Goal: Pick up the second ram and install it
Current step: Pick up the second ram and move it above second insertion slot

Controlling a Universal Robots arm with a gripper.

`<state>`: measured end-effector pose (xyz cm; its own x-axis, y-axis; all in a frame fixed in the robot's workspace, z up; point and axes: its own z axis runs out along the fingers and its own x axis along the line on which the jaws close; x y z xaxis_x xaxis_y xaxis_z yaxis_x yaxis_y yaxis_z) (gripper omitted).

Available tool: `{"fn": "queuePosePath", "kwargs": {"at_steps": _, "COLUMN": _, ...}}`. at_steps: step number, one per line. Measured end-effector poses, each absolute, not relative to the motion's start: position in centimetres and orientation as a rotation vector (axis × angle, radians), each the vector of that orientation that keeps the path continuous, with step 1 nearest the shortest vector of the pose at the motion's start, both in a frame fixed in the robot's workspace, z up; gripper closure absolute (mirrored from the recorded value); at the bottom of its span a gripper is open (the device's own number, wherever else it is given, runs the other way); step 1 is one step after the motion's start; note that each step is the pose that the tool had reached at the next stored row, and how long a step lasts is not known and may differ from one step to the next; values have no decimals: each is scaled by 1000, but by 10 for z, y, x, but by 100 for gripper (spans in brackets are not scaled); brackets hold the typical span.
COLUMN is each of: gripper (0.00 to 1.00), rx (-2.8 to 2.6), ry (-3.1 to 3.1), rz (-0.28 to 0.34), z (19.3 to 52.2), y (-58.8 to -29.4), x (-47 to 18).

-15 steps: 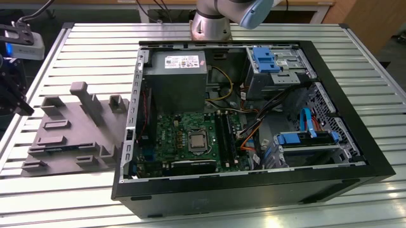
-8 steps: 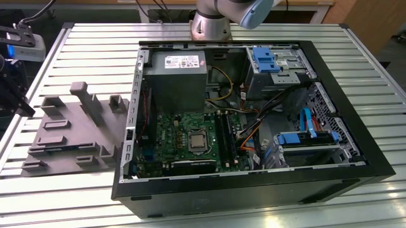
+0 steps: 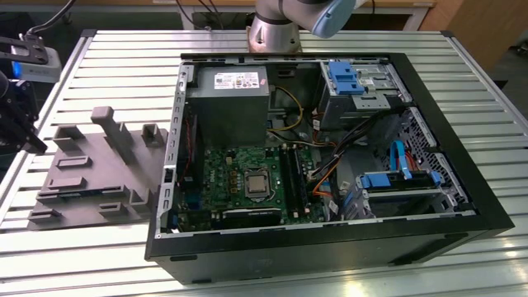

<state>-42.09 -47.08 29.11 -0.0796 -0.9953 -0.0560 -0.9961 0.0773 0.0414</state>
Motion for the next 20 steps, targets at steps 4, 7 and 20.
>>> {"fn": "queuePosePath", "kwargs": {"at_steps": 4, "gripper": 89, "rx": -2124, "ry": 2295, "rz": 107, "z": 289, "y": -471, "x": -421}}
{"fn": "queuePosePath", "kwargs": {"at_steps": 7, "gripper": 89, "rx": -2126, "ry": 2293, "rz": 107, "z": 288, "y": -471, "x": -421}}
{"fn": "queuePosePath", "kwargs": {"at_steps": 20, "gripper": 89, "rx": -2131, "ry": 2288, "rz": 107, "z": 282, "y": -471, "x": -421}}
